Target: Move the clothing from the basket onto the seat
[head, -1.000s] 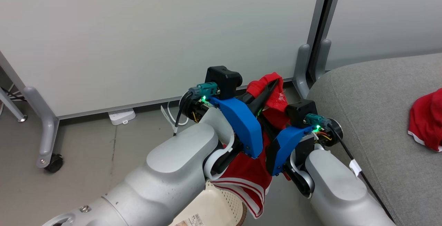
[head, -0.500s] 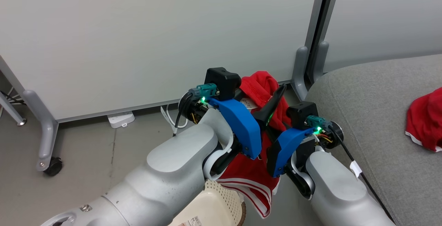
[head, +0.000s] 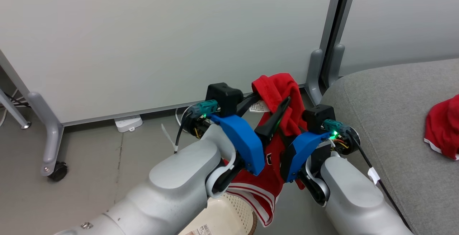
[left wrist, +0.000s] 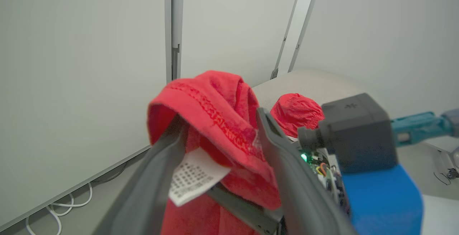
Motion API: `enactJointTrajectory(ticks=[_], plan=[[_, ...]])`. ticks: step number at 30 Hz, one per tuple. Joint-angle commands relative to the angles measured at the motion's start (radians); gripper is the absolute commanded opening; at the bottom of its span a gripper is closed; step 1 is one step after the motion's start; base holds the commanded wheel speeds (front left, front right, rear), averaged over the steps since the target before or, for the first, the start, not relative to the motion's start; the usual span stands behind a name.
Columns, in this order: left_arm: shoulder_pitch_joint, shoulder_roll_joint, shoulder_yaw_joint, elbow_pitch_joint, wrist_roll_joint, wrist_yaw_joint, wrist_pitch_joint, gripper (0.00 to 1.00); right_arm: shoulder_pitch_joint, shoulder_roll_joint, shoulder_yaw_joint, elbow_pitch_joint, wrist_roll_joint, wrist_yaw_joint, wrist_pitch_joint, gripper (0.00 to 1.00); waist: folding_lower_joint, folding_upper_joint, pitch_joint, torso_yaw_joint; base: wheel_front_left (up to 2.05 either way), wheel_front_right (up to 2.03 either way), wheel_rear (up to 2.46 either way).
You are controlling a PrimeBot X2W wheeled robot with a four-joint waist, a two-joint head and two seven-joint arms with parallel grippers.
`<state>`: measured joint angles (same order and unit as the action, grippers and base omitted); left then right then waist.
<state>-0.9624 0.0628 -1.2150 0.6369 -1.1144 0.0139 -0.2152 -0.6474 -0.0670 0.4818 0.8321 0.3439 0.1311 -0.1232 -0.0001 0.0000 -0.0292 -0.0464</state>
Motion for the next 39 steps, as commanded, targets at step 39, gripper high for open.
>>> enactJointTrajectory(ticks=[39], plan=[[0.789,0.157,0.687,-0.413,0.671,-0.039,-0.051,1.0,0.061,-0.035,-0.141,-0.095,-0.06,-0.001,0.043,0.0,0.0001,0.0,0.028,0.014,0.0,0.0,0.0]])
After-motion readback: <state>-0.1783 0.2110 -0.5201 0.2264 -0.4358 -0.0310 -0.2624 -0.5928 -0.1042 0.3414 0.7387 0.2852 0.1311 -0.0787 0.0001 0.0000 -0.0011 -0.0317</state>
